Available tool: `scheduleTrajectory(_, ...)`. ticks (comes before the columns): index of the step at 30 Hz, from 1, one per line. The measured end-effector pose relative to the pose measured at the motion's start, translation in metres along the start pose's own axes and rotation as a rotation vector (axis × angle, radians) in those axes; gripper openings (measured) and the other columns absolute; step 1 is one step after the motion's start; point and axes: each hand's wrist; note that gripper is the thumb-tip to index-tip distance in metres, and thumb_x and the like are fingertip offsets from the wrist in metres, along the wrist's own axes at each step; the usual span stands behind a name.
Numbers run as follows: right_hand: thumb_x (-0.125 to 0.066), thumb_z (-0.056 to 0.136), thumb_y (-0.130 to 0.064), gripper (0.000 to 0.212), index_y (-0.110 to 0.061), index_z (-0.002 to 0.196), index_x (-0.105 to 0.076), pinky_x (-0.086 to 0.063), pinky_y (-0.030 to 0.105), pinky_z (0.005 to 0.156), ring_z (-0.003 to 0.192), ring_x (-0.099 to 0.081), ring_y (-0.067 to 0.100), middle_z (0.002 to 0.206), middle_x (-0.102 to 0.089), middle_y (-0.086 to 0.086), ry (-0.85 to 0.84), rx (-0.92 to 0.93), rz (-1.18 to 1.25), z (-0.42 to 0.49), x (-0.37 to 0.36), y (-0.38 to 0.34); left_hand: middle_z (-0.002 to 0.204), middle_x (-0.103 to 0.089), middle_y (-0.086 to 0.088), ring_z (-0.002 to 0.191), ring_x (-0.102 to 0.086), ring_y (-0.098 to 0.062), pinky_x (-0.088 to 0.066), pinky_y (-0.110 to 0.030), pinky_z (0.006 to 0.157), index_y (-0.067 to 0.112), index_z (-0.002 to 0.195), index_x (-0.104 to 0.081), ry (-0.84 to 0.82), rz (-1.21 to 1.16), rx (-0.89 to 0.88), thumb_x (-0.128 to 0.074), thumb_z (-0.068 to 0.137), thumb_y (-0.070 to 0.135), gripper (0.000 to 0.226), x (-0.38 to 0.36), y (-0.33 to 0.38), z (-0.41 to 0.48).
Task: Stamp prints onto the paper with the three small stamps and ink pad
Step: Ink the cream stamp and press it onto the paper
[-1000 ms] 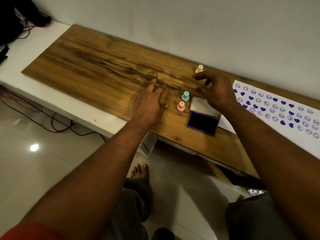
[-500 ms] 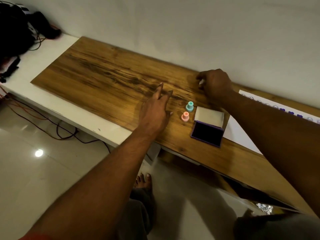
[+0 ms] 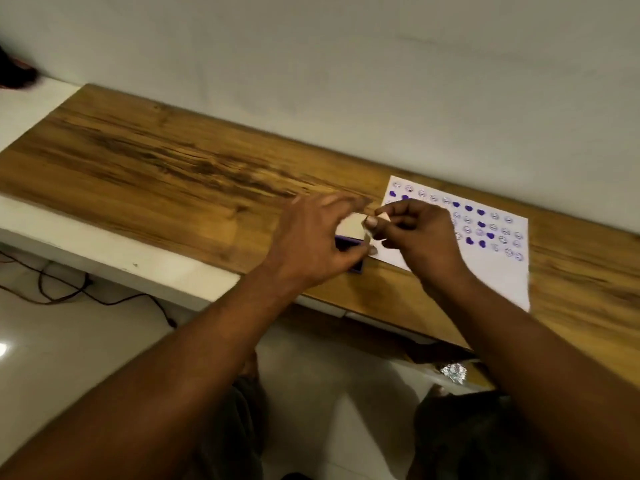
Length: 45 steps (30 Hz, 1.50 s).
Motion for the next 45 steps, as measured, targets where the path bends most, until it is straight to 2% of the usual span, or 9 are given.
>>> scheduleTrajectory(5, -0.090, 0.080, -0.028, 0.026, -0.015, 0.098, -0.077, -0.067, 0.045, 0.079, 0.079, -0.080, 0.020, 0.082, -0.080, 0.003, 0.037, 0.020, 0.027, -0.027, 0.009, 0.015, 0.109, -0.079, 0.003, 0.094, -0.073, -0.009, -0.061, -0.031, 0.084, 0.025, 0.126, -0.076, -0.019, -0.147, 0.152, -0.086, 0.081, 0.033, 0.046, -0.017, 0.040, -0.013)
scheduleTrajectory(12, -0.089, 0.083, -0.024, 0.030, -0.018, 0.112, -0.081, -0.065, 0.037, 0.086, 0.085, -0.079, 0.009, 0.090, -0.082, -0.005, -0.031, 0.056, -0.047, -0.024, 0.006, 0.023, 0.105, -0.080, 0.006, 0.092, -0.075, -0.004, -0.065, -0.037, 0.083, 0.021, 0.120, -0.078, 0.027, -0.304, 0.431, -0.084, 0.086, 0.018, 0.035, -0.037, 0.048, -0.030)
scheduleTrajectory(18, -0.087, 0.086, -0.027, 0.034, -0.021, 0.118, -0.081, -0.056, 0.015, 0.088, 0.099, -0.073, 0.003, 0.108, -0.081, -0.006, -0.050, 0.144, -0.166, -0.016, -0.007, 0.029, 0.096, -0.078, 0.013, 0.090, -0.072, 0.006, -0.061, -0.020, 0.080, 0.021, 0.111, -0.080, 0.079, -0.309, 0.547, -0.086, 0.084, 0.020, 0.028, -0.047, 0.032, -0.037)
scheduleTrajectory(23, -0.085, 0.088, -0.028, 0.033, -0.020, 0.120, -0.081, -0.057, 0.018, 0.091, 0.100, -0.073, 0.003, 0.109, -0.080, -0.005, -0.029, 0.137, -0.183, -0.003, -0.010, 0.032, 0.104, -0.080, 0.004, 0.094, -0.071, 0.000, -0.054, -0.016, 0.082, 0.020, 0.114, -0.079, 0.003, -0.246, 0.470, -0.083, 0.086, 0.022, 0.029, -0.048, 0.017, -0.027)
scheduleTrajectory(29, -0.085, 0.089, -0.025, 0.030, -0.020, 0.118, -0.080, -0.059, 0.021, 0.091, 0.099, -0.072, 0.003, 0.109, -0.080, -0.006, -0.004, 0.150, -0.197, 0.007, -0.020, 0.032, 0.108, -0.079, 0.003, 0.102, -0.074, -0.008, -0.062, -0.042, 0.091, 0.018, 0.118, -0.078, -0.074, -0.337, 0.525, -0.081, 0.089, 0.023, 0.030, -0.043, 0.002, -0.019)
scheduleTrajectory(34, -0.086, 0.087, -0.013, 0.025, -0.015, 0.111, -0.079, -0.062, 0.023, 0.088, 0.099, -0.075, 0.003, 0.105, -0.080, -0.006, -0.039, 0.172, -0.092, 0.018, -0.021, 0.031, 0.102, -0.080, 0.009, 0.096, -0.074, 0.001, -0.062, -0.035, 0.089, 0.021, 0.112, -0.080, -0.091, -0.387, 0.540, -0.085, 0.086, 0.027, 0.027, -0.030, -0.008, -0.021)
scheduleTrajectory(37, -0.087, 0.085, -0.015, 0.027, -0.014, 0.111, -0.080, -0.061, 0.022, 0.087, 0.099, -0.075, 0.003, 0.104, -0.080, -0.007, -0.004, 0.174, -0.130, 0.032, -0.010, 0.034, 0.106, -0.079, 0.007, 0.098, -0.073, -0.003, -0.061, -0.032, 0.085, 0.025, 0.112, -0.079, -0.145, -0.241, 0.448, -0.084, 0.085, 0.037, 0.030, -0.022, -0.005, -0.025)
scheduleTrajectory(40, -0.086, 0.087, -0.022, 0.032, -0.018, 0.118, -0.080, -0.061, 0.023, 0.090, 0.102, -0.074, 0.004, 0.110, -0.081, -0.004, 0.000, 0.203, -0.286, 0.041, -0.002, 0.042, 0.116, -0.076, 0.007, 0.101, -0.068, -0.009, -0.055, -0.030, 0.084, 0.035, 0.122, -0.073, -0.363, 0.007, 0.318, -0.077, 0.091, 0.043, 0.033, -0.023, 0.001, -0.029)
scheduleTrajectory(45, -0.081, 0.092, -0.025, 0.034, -0.025, 0.126, -0.077, -0.053, 0.012, 0.085, 0.100, -0.072, 0.004, 0.120, -0.079, -0.003, -0.156, 0.321, -0.537, 0.035, -0.010, 0.054, 0.117, -0.075, 0.008, 0.100, -0.067, -0.013, -0.050, -0.031, 0.077, 0.038, 0.132, -0.066, -0.477, 0.208, 0.161, -0.068, 0.093, 0.055, 0.042, -0.022, 0.004, -0.035)
Point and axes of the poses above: each hand's wrist, its own z-axis towards the middle knuckle, its own x-axis out of the back of the hand, y = z × x
